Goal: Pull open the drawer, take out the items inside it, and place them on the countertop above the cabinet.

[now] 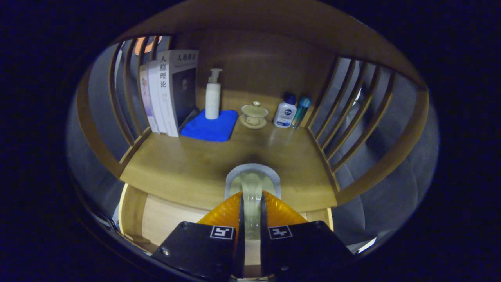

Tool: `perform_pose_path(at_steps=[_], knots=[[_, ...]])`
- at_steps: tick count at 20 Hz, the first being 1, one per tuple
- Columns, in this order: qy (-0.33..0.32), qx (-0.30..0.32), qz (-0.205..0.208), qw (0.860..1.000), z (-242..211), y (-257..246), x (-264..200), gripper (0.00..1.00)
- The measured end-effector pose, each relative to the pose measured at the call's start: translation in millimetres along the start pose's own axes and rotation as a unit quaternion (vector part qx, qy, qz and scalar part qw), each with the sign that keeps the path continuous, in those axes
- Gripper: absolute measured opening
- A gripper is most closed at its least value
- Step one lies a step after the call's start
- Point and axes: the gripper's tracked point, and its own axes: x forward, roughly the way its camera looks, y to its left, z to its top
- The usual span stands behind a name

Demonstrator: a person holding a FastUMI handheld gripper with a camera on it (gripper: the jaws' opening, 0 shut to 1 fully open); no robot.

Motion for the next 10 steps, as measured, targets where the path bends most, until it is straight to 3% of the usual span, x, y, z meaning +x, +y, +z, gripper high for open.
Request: perform_pose_path(at_steps=[10], knots=[[-0.035, 0.034, -0.039, 0.998, 27, 1, 65, 0.19]])
